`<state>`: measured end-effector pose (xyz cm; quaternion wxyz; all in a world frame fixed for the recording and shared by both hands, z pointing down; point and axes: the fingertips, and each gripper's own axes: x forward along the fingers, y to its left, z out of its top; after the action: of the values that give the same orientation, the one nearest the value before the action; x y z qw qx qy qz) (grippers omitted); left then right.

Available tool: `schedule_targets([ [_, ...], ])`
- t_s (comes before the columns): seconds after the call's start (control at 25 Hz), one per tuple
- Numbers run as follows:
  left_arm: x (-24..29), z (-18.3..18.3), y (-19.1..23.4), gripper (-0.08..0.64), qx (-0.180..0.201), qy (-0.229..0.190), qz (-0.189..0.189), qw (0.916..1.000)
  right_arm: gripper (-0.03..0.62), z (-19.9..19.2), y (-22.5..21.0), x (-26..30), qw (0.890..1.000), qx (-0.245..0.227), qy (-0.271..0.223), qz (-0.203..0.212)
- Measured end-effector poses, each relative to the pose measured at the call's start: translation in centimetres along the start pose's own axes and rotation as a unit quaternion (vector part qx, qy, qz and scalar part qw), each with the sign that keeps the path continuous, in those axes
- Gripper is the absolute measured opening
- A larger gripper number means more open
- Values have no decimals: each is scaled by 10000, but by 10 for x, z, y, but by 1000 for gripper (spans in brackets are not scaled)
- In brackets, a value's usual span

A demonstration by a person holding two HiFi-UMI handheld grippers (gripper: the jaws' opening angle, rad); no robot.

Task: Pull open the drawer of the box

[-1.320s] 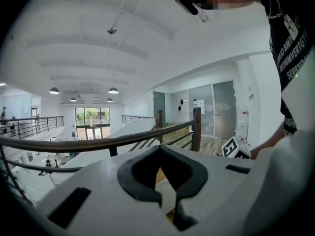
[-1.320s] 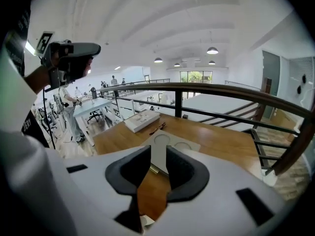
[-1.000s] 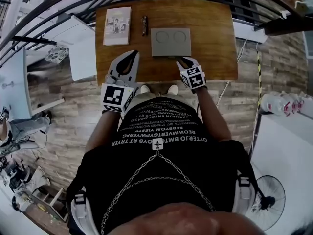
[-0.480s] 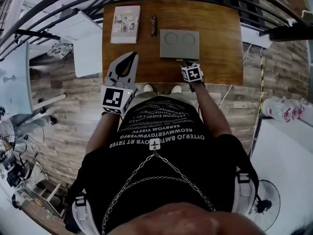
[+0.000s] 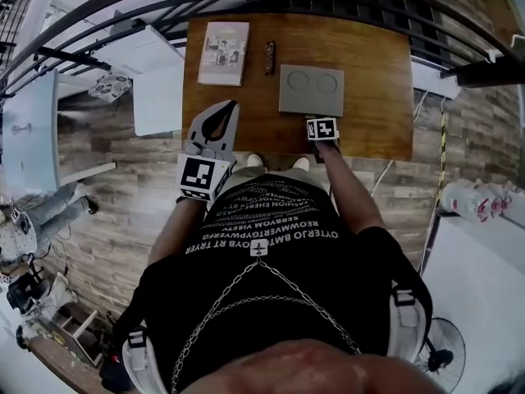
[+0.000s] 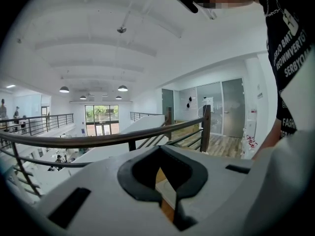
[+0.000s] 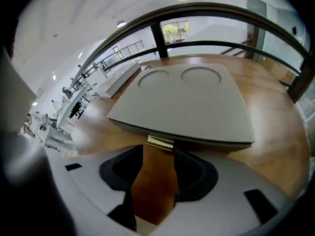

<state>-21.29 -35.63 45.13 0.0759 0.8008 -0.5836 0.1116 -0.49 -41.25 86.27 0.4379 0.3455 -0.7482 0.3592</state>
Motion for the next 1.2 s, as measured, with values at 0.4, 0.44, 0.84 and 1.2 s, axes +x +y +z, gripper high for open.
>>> schedule_targets([
  [0.4,-2,10,10,6,113,-113,-21,9999,189,1,-3,13,9958,854,224,-253],
  [0.44,-3,8,11,6,90,-98,-15,9999,189,1,-3,14,9956,861,226,-295],
  [0.84,-12,2,0,6,132,-79,-289,9995,178,-6,3,4,9967,725,48,-362],
  [1.2,-14,-2,0,6,166,-96,-548,9983,178,-19,10,1,9965,753,26,-368],
])
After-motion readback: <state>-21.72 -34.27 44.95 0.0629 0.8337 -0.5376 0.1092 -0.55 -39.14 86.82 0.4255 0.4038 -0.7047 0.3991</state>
